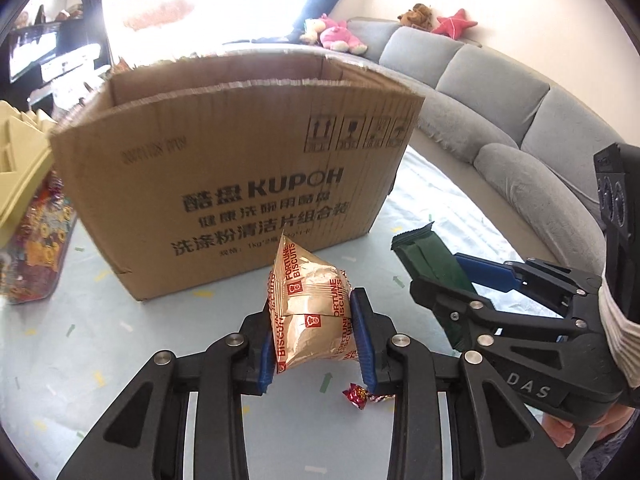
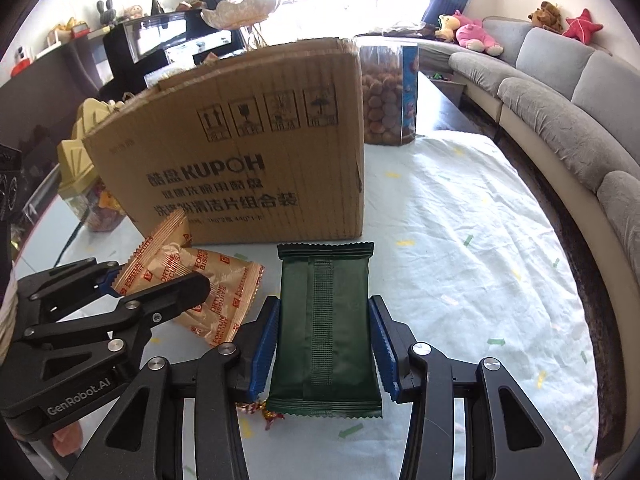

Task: Organize snacks
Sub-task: 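Carry both packets into the cardboard box and open both grippers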

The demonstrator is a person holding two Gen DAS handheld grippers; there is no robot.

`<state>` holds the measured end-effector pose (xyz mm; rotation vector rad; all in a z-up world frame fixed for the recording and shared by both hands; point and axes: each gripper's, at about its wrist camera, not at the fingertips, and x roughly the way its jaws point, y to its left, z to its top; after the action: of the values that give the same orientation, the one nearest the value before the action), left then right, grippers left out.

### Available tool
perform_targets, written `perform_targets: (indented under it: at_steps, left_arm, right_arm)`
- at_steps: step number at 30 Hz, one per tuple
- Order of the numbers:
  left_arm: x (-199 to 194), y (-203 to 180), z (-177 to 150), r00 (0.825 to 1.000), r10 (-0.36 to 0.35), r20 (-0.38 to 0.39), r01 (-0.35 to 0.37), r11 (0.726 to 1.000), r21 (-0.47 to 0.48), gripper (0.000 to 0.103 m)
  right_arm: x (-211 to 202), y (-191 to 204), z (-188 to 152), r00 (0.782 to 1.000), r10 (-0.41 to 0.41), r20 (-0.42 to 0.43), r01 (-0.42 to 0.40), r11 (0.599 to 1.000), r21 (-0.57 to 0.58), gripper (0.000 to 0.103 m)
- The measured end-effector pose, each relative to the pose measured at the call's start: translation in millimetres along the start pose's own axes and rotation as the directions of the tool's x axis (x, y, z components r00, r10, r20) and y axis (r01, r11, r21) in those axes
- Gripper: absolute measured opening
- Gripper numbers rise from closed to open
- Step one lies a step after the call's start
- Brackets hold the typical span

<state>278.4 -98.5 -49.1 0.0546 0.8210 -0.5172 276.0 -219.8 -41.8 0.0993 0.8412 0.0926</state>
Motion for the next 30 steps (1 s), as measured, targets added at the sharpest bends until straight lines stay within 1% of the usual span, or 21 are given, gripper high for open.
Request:
perform_targets:
  at_steps: [8, 10, 15, 23, 30]
  left_arm:
    - [-32.4, -5.2, 5.8, 0.996, 0.039, 0.086, -0.038, 0.999, -0.013, 0.033]
    - [-41.8, -6.0, 8.0, 0.993, 0.045, 0.112, -0.043, 0.999, -0.016, 0.033]
    - [-67.1, 2.3, 14.7, 0.983, 0.061, 0.175, -0.058, 0.998, -0.021, 0.033]
    - [-97.2, 6.7, 36.3, 0.959, 0.093, 0.269, -0.095, 0.995, -0.005, 0.033]
    - [-113.0, 11.7, 56.6, 0.937, 0.118, 0.329, -0.123, 0.992, -0.005, 0.033]
  right_arm:
    - [-26.2, 5.3, 7.5, 0.997, 0.033, 0.065, -0.033, 0.999, 0.001, 0.045]
    - [-39.1, 10.5, 7.1, 0.995, 0.036, 0.089, -0.035, 0.999, -0.005, 0.045]
    - [-56.4, 18.9, 18.7, 0.988, 0.053, 0.142, -0.051, 0.998, -0.021, 0.045]
    - [-78.2, 29.6, 41.2, 0.972, 0.071, 0.223, -0.063, 0.997, -0.042, 0.045]
    - [-88.9, 34.8, 62.2, 0.957, 0.079, 0.279, -0.064, 0.996, -0.062, 0.045]
